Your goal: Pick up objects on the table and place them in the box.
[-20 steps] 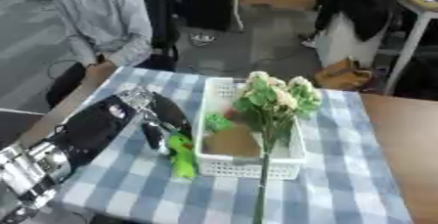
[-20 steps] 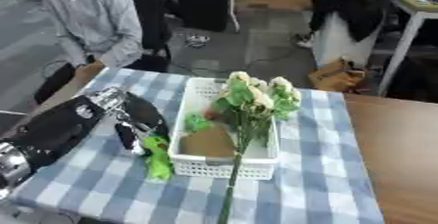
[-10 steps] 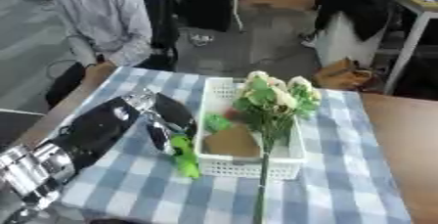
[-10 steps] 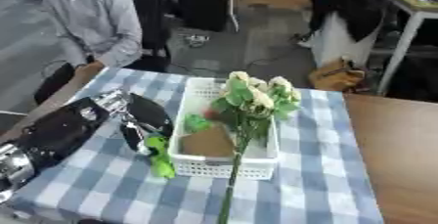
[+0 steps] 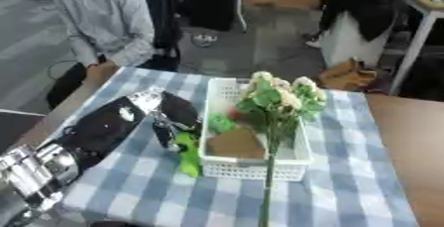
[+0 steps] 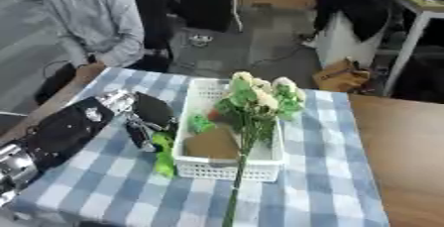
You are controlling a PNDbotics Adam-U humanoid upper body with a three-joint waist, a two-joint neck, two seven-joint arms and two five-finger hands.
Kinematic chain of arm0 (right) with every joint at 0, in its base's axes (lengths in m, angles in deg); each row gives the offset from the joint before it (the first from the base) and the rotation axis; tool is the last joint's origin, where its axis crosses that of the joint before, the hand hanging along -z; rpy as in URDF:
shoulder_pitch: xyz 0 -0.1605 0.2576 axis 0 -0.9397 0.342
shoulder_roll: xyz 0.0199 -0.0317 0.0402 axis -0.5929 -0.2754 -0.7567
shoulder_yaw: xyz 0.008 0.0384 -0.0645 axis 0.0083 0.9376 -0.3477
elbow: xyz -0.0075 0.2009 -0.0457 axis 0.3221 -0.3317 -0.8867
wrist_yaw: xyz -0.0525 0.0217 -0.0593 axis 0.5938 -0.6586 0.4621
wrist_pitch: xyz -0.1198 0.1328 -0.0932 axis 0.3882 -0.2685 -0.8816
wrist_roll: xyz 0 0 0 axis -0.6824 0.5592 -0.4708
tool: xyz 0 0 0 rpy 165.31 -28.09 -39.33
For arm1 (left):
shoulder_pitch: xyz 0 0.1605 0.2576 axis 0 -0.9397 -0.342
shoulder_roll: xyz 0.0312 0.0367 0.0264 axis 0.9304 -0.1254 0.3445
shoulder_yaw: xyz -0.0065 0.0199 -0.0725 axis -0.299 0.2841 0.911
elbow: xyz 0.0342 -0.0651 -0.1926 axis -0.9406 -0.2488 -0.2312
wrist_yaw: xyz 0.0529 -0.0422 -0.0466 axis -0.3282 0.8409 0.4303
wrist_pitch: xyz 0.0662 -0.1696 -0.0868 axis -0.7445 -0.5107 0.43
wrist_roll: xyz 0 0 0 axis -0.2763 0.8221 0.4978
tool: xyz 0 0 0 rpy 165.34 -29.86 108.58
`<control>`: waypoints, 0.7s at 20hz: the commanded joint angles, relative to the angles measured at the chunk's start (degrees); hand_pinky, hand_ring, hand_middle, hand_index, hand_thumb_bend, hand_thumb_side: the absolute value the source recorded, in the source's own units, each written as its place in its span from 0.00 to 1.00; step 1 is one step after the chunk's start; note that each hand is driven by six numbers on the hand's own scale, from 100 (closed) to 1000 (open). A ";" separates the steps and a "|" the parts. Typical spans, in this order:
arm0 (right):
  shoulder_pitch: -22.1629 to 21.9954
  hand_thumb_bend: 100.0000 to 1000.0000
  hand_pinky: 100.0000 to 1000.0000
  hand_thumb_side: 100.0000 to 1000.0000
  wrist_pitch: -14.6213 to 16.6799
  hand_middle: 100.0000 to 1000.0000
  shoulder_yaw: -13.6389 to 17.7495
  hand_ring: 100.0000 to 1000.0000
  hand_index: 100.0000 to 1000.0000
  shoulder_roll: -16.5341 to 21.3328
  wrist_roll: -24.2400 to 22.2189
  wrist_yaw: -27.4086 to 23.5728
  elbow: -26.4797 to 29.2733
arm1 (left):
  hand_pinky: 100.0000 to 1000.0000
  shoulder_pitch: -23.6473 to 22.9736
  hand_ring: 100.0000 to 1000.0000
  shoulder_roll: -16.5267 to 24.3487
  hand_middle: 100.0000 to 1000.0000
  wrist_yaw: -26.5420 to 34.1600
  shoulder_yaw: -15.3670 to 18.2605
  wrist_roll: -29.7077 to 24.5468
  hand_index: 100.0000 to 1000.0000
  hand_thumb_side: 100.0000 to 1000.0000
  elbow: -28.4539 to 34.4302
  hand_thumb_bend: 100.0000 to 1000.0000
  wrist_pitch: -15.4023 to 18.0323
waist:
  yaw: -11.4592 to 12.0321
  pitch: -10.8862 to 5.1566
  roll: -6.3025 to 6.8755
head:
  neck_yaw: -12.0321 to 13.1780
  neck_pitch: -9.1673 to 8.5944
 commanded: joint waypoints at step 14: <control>0.59 0.00 0.70 0.50 2.38 0.66 0.36 0.72 0.64 2.06 2.86 -0.16 0.86 | 0.20 4.21 0.29 2.03 0.24 -0.53 2.07 -3.58 0.35 0.25 -1.35 0.00 0.00 | 0.28 -1.01 0.55 | 0.05 0.20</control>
